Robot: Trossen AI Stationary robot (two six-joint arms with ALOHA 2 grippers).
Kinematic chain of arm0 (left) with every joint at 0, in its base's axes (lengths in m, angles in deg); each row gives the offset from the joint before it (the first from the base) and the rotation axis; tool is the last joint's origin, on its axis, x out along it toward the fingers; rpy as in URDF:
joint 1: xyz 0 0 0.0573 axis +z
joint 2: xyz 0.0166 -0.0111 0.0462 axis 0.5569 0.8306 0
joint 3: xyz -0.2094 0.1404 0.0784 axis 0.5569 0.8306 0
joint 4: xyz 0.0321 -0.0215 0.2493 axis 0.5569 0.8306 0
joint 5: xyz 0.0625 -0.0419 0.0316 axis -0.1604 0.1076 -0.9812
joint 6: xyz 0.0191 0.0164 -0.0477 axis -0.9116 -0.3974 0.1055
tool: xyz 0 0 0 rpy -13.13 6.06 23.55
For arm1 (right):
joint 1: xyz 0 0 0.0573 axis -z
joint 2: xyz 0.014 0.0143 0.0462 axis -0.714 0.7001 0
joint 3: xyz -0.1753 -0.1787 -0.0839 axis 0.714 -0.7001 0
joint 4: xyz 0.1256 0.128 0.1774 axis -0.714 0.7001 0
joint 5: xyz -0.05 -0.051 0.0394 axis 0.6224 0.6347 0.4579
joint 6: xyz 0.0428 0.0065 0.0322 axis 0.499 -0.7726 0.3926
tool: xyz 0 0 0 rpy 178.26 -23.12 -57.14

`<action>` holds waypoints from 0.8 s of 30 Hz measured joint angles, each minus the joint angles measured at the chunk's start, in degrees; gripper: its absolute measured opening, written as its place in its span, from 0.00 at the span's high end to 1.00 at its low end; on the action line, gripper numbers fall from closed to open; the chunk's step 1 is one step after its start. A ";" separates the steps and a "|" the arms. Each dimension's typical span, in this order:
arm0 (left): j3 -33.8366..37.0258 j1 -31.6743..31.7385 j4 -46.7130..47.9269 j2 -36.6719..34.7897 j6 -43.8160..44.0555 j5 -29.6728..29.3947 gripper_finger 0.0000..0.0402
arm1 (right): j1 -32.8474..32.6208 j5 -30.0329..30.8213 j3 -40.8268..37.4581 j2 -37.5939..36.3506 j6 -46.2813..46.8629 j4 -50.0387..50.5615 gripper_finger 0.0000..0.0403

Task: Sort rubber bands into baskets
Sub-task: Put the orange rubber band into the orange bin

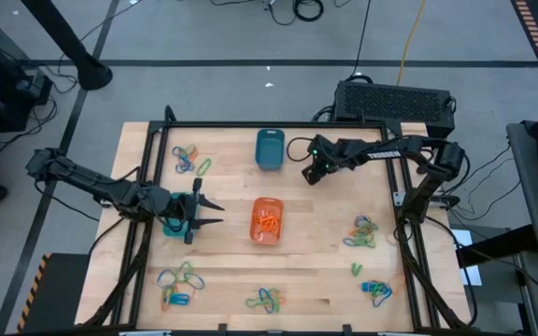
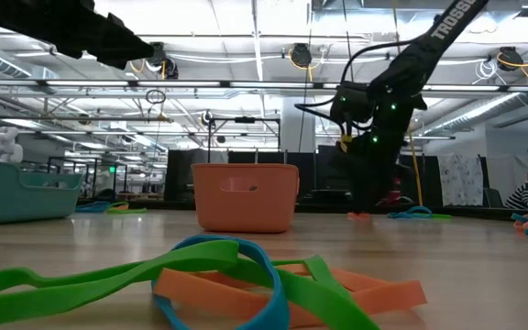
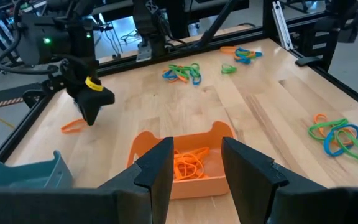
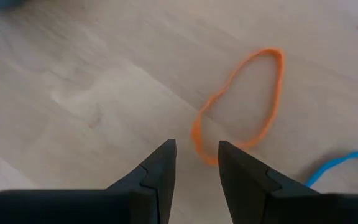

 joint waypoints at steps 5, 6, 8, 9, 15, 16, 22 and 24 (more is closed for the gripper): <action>0.00 0.00 -0.01 0.00 0.00 0.00 0.64 | -0.03 0.12 -0.12 2.44 0.22 -2.80 0.72; 0.00 0.00 -0.02 0.00 -0.02 0.00 0.64 | -0.05 0.15 -0.05 3.26 0.21 -3.35 0.72; 0.00 0.00 0.01 0.00 0.00 -0.01 0.64 | -0.07 0.27 0.03 4.45 -0.56 -4.07 0.72; 0.00 0.02 0.02 0.00 0.00 -0.01 0.64 | -0.07 0.44 0.08 4.82 -0.94 -4.00 0.73; 0.00 0.02 0.07 0.00 -0.22 -0.02 0.64 | 0.26 0.22 0.34 3.81 -1.59 -2.10 0.89; 0.00 0.02 0.07 0.00 -0.24 -0.02 0.64 | 0.24 0.05 0.67 3.17 -1.61 -1.63 0.93; 0.00 0.02 0.07 0.00 -0.26 -0.04 0.64 | -0.88 0.09 5.36 -0.60 -2.36 2.99 0.99; 0.00 0.02 0.07 0.00 -0.27 -0.04 0.64 | -2.46 -0.06 8.01 -1.90 -2.77 6.23 1.00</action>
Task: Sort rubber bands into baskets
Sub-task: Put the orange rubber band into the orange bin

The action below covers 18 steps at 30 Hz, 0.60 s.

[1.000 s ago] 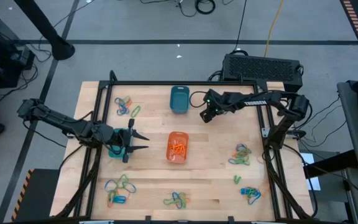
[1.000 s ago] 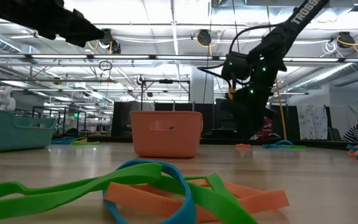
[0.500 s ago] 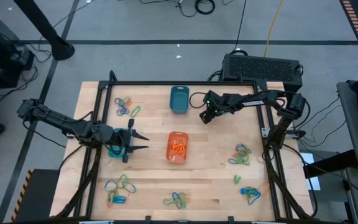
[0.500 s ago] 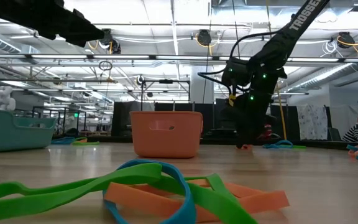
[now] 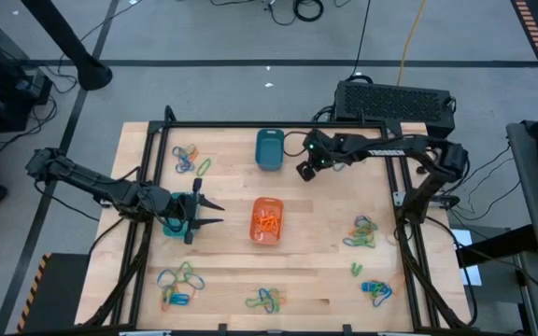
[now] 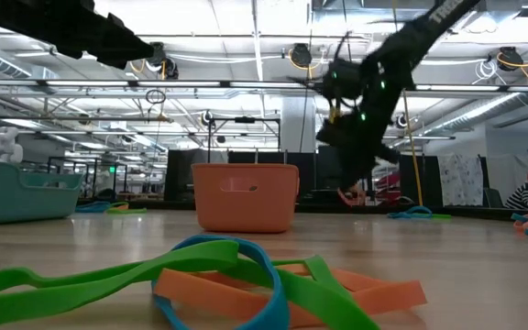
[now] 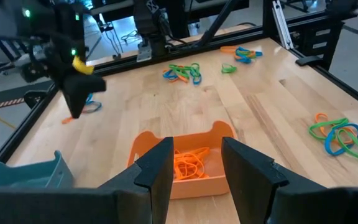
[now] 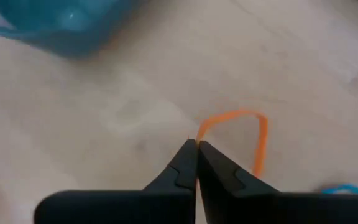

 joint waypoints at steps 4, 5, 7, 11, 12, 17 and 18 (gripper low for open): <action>0.00 0.00 0.02 0.00 -0.19 0.00 0.64 | -5.41 -0.18 5.30 -1.36 0.09 4.60 1.00; 0.00 0.00 0.02 0.00 -0.21 -0.02 0.64 | -7.24 -0.25 6.84 -1.68 0.34 5.08 1.00; 0.00 0.00 0.02 0.00 -0.21 -0.02 0.64 | -11.20 -1.10 9.53 -1.73 0.41 5.56 1.00; 0.00 0.00 0.01 0.00 -0.19 -0.07 0.64 | -19.79 -1.66 12.51 -1.47 2.17 3.66 1.00; 0.00 0.00 -0.02 0.00 -0.18 -0.07 0.64 | -21.85 -1.66 12.93 -1.57 2.81 2.47 1.00; 0.00 0.00 -0.02 0.00 0.07 -0.10 0.64 | -29.98 0.84 13.02 -1.07 6.39 -2.65 1.00; 0.00 0.01 -0.03 0.00 0.08 -0.11 0.64 | -31.14 2.09 13.08 -0.49 7.24 -3.86 1.00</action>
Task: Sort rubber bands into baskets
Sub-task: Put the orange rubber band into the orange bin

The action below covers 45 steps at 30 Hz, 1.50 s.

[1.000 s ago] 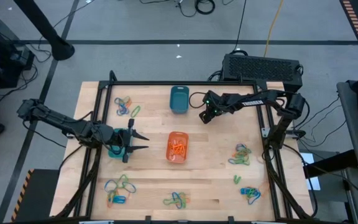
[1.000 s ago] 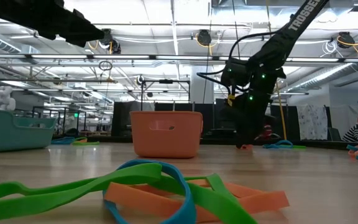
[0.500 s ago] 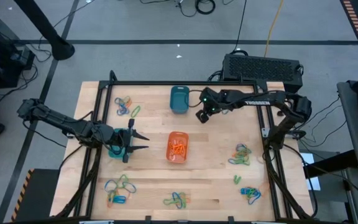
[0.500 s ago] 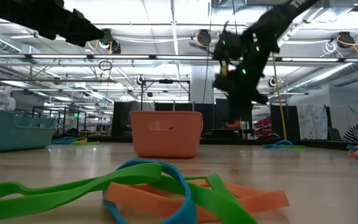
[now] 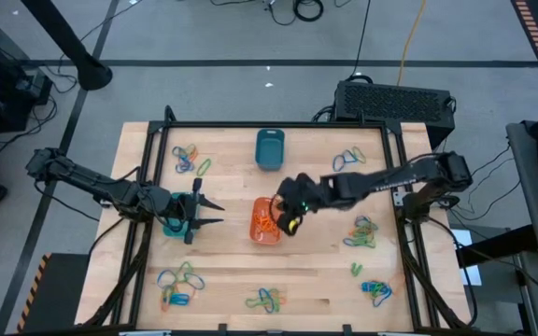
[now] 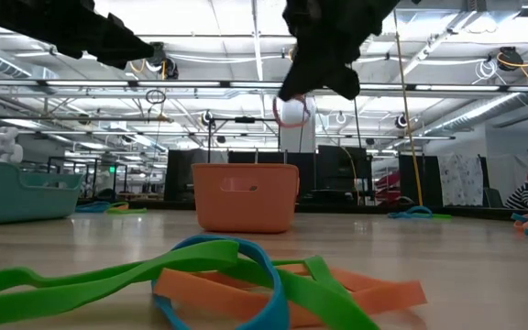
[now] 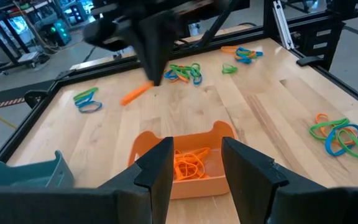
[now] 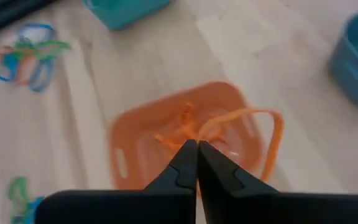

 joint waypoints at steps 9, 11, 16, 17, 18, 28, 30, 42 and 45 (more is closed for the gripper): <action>0.00 0.04 -0.49 0.00 0.19 -0.11 0.64 | -2.90 1.27 -0.09 8.27 3.76 -7.29 1.00; 0.00 0.04 -0.50 0.00 0.19 -0.11 0.64 | -2.42 1.39 -0.09 9.65 3.91 -8.03 0.99; 0.00 0.01 -0.47 0.00 0.17 -0.09 0.64 | -0.72 0.55 -0.09 11.84 5.85 -8.01 0.94; 0.00 0.01 -0.47 0.00 0.17 -0.07 0.64 | -0.43 -0.30 -0.09 12.00 6.10 -8.03 0.92; 0.00 -0.01 -0.43 0.00 0.15 -0.04 0.64 | -0.19 -0.78 -0.09 12.05 6.31 -7.93 0.91; 0.00 -0.01 -0.39 0.00 0.15 0.07 0.64 | 0.59 -9.45 0.46 12.03 6.78 -6.76 0.71; 0.00 -0.01 -0.39 0.00 0.15 0.07 0.64 | 0.91 -14.20 2.11 12.03 7.45 -3.46 0.69; 0.00 -0.01 -0.39 0.00 0.15 0.09 0.64 | -7.50 -17.67 13.57 11.97 11.28 27.01 0.70; 0.00 -0.01 -0.36 0.00 0.15 0.09 0.64 | -10.67 -17.48 13.81 11.94 10.92 33.67 0.70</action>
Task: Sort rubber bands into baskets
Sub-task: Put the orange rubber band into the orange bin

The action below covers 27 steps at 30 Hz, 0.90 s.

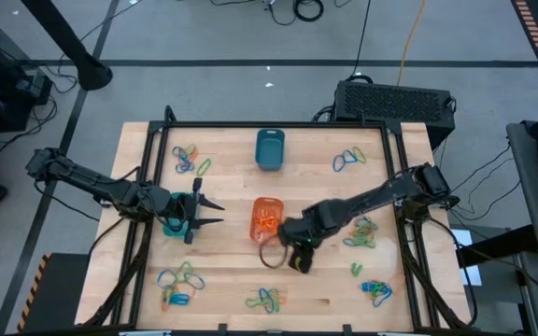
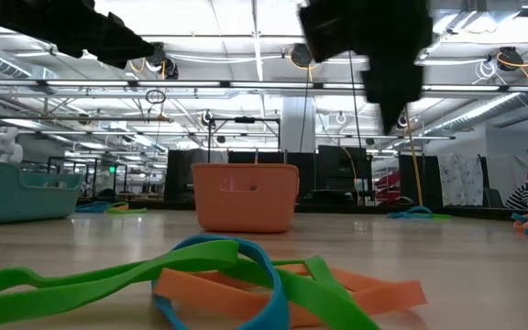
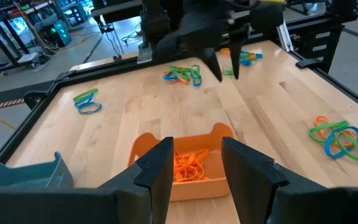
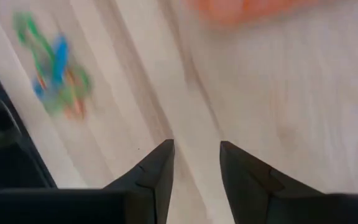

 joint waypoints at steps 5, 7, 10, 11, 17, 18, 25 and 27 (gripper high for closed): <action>0.00 0.00 0.00 -0.01 0.04 0.02 0.64 | -4.18 2.73 -0.03 0.00 1.54 11.63 0.70; 0.00 0.00 0.00 0.00 0.04 0.02 0.64 | -5.41 4.97 -0.07 0.00 2.05 12.12 0.70; 0.00 0.00 0.00 0.00 0.04 0.02 0.64 | -7.09 5.10 -0.07 0.00 2.33 10.35 0.70; 0.00 0.00 -0.01 0.00 0.04 0.02 0.64 | -7.66 4.98 -0.07 0.00 2.10 9.65 0.70; 0.00 0.00 -0.02 0.00 0.07 0.02 0.64 | -10.38 5.12 -0.07 0.11 1.90 -4.19 0.70; 0.00 0.00 0.00 0.00 0.07 0.02 0.64 | -10.75 5.29 -0.07 0.49 1.46 -8.52 0.70; 0.00 0.00 -0.04 0.00 0.11 0.08 0.64 | -14.59 6.66 -0.04 5.65 -9.86 -30.63 0.70; 0.00 0.00 0.02 0.00 0.26 0.24 0.64 | -14.76 6.65 -0.04 6.48 -9.29 -28.81 0.70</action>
